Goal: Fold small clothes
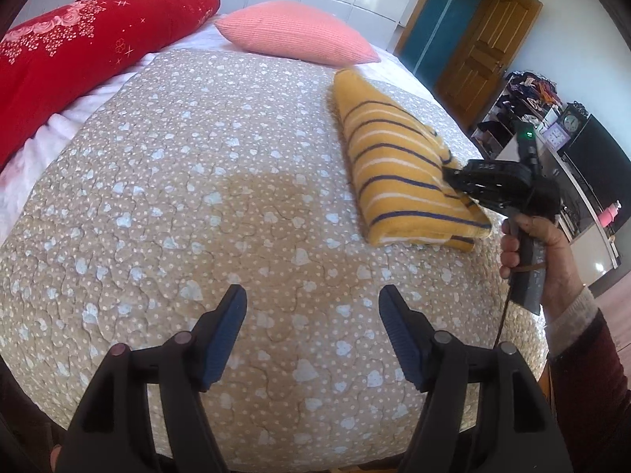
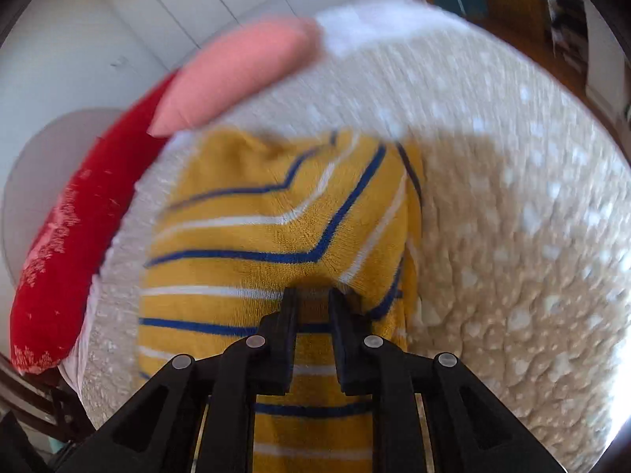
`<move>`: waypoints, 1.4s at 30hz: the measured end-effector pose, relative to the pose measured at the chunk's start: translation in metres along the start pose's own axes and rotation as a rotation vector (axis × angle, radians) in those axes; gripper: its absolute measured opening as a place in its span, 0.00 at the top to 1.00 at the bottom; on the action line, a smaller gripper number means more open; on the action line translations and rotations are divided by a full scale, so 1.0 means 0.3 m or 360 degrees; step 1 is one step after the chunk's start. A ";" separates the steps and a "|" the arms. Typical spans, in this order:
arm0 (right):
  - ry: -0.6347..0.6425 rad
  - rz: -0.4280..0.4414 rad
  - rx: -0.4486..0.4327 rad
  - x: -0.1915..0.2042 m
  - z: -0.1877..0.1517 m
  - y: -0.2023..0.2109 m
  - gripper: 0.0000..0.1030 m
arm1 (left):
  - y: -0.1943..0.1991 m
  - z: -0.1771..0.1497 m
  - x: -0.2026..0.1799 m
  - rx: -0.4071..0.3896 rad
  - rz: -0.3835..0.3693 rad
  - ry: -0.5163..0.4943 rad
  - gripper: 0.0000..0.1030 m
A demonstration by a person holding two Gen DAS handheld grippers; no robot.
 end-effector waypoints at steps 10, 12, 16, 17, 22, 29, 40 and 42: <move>0.0338 0.0026 -0.0195 0.375 0.121 0.052 0.82 | -0.008 0.013 0.073 -0.0002 0.0018 0.0045 0.32; 0.0305 0.0103 -0.0092 0.417 0.128 -0.043 0.82 | 0.001 0.014 0.091 -0.0018 0.0065 0.0037 0.32; 0.0156 0.0132 0.0079 0.371 0.119 -0.214 0.80 | 0.033 0.019 0.125 -0.0056 0.0119 0.0033 0.29; 0.0147 0.0165 0.0037 0.370 0.121 -0.194 0.80 | 0.041 0.020 0.130 -0.0067 0.0123 0.0032 0.27; 0.0117 0.0187 -0.0175 0.290 0.119 -0.041 0.56 | 0.068 0.034 0.141 -0.0120 0.0154 0.0036 0.24; -0.0053 0.0098 -0.0211 0.063 0.047 0.096 0.60 | 0.110 0.032 0.077 -0.0171 0.0203 -0.0034 0.22; 0.0316 -0.0011 -0.0180 0.189 -0.219 0.312 0.38 | 0.216 0.008 0.084 -0.0289 0.0109 0.0097 0.20; 0.0284 -0.0071 -0.0158 0.171 -0.255 0.299 0.38 | 0.240 -0.001 0.126 -0.0306 0.0089 0.0141 0.19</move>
Point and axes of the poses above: each gripper's, at about its wrist camera, not at the fingertips, and y roughly against the way its jaws point, x to its left, z to its top, the point moved 8 cm from there along -y, roughly the way its jaws point, and after that the axes turned 9 degrees about x, right-handed, at the moved point
